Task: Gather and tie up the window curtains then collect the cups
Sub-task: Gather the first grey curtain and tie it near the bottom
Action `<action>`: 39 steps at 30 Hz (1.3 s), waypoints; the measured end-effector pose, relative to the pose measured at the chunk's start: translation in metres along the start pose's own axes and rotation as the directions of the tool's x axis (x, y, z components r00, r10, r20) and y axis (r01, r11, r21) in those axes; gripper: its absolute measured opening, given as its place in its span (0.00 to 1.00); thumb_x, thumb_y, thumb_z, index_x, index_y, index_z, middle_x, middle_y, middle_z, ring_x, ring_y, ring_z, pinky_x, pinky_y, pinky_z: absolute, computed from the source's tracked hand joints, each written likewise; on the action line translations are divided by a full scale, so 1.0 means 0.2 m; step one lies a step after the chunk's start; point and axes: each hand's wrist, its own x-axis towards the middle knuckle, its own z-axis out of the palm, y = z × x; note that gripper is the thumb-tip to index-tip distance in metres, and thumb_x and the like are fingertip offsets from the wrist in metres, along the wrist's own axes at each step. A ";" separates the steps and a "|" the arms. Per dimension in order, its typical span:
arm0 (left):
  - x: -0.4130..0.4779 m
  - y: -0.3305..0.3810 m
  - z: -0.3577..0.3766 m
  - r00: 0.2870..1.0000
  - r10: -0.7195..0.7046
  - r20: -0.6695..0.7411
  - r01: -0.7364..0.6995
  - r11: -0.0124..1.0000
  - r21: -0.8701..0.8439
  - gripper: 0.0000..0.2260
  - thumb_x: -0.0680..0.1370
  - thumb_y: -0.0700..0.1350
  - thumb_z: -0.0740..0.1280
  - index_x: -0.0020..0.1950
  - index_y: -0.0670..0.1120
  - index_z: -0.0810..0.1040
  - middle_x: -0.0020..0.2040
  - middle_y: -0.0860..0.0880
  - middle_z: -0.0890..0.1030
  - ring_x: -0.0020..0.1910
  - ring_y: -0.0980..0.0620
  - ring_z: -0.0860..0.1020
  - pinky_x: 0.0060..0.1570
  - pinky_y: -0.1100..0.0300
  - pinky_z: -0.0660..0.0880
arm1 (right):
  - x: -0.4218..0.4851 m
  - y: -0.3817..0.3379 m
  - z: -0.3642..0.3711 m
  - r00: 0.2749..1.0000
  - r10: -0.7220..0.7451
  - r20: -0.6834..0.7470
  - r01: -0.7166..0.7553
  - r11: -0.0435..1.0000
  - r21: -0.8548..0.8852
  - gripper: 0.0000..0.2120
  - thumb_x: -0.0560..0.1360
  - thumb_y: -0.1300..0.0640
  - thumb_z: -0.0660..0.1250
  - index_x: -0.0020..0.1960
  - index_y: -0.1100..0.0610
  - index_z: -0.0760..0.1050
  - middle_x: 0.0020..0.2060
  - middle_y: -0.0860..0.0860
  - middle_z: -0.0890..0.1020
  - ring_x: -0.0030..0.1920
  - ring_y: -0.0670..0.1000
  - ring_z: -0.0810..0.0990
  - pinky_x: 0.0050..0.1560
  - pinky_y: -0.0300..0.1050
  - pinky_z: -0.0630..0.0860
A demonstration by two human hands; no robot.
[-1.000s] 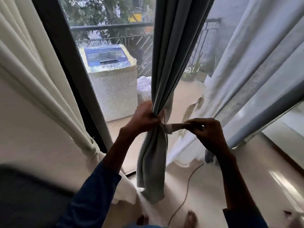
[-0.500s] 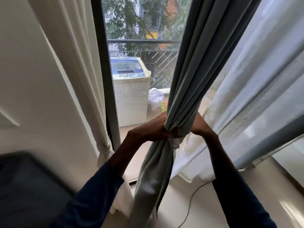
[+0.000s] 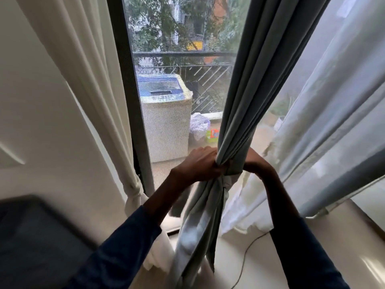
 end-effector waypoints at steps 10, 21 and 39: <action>0.12 -0.01 -0.02 0.977 -0.180 -0.113 0.169 0.980 -0.102 0.08 0.80 0.49 0.63 0.48 0.45 0.75 0.39 0.45 0.77 0.37 0.44 0.74 0.38 0.53 0.69 | -0.22 0.09 0.20 0.809 0.129 -0.573 0.068 0.949 0.309 0.04 0.74 0.59 0.75 0.47 0.57 0.81 0.38 0.51 0.85 0.35 0.53 0.85 0.28 0.46 0.78; 0.20 0.08 0.06 0.928 -0.311 -0.206 0.230 0.912 -0.341 0.06 0.74 0.42 0.66 0.50 0.45 0.75 0.38 0.42 0.80 0.38 0.38 0.79 0.38 0.48 0.79 | -0.27 -0.05 0.55 0.942 0.071 -0.329 -0.045 0.995 0.084 0.19 0.73 0.54 0.76 0.28 0.48 0.71 0.20 0.37 0.74 0.23 0.38 0.73 0.28 0.29 0.63; 0.28 -0.28 0.01 0.936 -0.301 -0.182 0.232 0.918 -0.322 0.09 0.78 0.44 0.64 0.38 0.49 0.70 0.35 0.49 0.75 0.37 0.41 0.79 0.34 0.56 0.68 | -0.30 0.16 0.00 0.995 -0.034 -0.098 0.045 0.993 0.111 0.18 0.76 0.75 0.60 0.49 0.57 0.84 0.34 0.54 0.85 0.30 0.49 0.79 0.32 0.33 0.70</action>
